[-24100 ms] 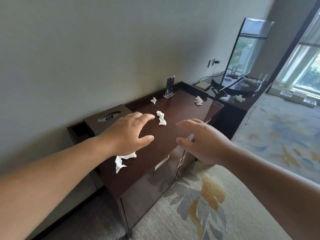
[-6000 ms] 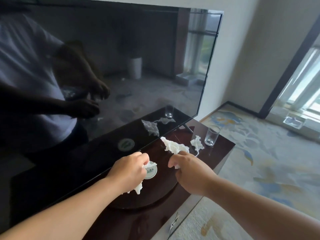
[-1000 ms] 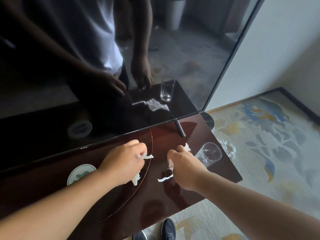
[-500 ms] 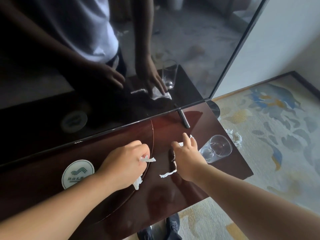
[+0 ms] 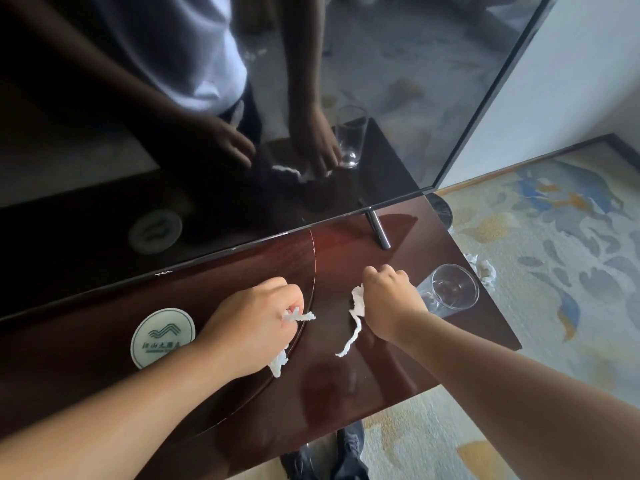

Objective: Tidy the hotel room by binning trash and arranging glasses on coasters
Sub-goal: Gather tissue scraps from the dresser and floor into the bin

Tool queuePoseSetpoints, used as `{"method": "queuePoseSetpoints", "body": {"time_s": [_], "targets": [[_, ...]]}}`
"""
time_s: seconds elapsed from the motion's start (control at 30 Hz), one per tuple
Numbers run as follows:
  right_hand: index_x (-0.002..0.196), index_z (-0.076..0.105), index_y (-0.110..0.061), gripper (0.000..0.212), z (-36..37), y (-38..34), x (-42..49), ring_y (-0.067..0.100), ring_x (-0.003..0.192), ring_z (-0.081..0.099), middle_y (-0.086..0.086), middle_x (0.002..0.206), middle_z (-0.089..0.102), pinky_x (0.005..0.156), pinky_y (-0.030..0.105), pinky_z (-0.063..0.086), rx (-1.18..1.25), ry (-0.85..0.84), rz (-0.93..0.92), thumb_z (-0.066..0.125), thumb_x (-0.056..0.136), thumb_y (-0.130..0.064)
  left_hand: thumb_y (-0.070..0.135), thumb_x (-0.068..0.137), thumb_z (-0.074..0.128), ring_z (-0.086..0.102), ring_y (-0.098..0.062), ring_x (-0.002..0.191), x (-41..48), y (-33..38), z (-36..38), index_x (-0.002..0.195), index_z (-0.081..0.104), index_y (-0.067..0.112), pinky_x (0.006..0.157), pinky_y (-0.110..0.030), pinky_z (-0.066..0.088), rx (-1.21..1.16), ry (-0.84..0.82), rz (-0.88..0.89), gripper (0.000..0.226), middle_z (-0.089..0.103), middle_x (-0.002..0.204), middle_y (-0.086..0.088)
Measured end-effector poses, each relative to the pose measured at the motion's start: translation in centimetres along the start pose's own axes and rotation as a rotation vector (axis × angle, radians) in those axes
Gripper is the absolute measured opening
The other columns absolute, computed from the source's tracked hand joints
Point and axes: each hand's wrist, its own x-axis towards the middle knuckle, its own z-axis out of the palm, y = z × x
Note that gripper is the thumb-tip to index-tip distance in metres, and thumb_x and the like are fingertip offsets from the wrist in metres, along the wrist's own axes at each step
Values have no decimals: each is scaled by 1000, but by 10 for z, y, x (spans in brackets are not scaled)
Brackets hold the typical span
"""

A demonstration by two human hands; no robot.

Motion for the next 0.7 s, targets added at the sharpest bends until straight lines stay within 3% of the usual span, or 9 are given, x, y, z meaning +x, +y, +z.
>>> {"method": "queuePoseSetpoints", "body": {"time_s": [0.13,0.27,0.4,0.5,0.6,0.7], "targets": [[101,46,-11,20,-24,-7,-7,32,97,48,9,104,42,76,35,41,60,76,-35,53,83,-6,16,80,49,44,-12,57,-3,7,-7,80,50,25,46,-23,23,-14,26,13,9,47,84,8],[84,39,-15,15,-47,-13,-20,31,81,53,2,86,42,65,32,37,114,117,-81,52,81,-8,16,79,49,46,-12,58,-7,14,-17,81,51,24,46,-24,23,-29,56,17,9,47,84,8],[89,41,-15,14,-65,-16,-33,24,66,49,-5,67,44,56,29,33,127,144,-107,50,84,-7,13,78,48,48,-13,61,-12,20,-27,81,52,24,46,-24,24,-35,85,8,12,48,83,8],[98,41,-15,18,-74,-20,-43,23,64,52,-1,71,51,49,29,33,147,171,-141,47,85,-5,13,78,47,50,-14,63,-17,21,-34,81,52,24,46,-23,25,-44,112,10,12,49,85,9],[115,47,-22,27,-85,-25,-51,24,78,57,2,95,60,61,29,41,156,168,-176,51,89,-14,15,79,49,51,-14,66,-22,22,-42,82,52,25,47,-21,26,-45,138,7,11,49,87,10],[112,57,-22,24,-93,-30,-57,24,90,59,2,107,60,70,27,42,165,177,-184,55,89,-26,15,79,49,52,-13,67,-28,22,-52,82,52,25,47,-20,28,-46,160,-1,10,50,87,11]]}}
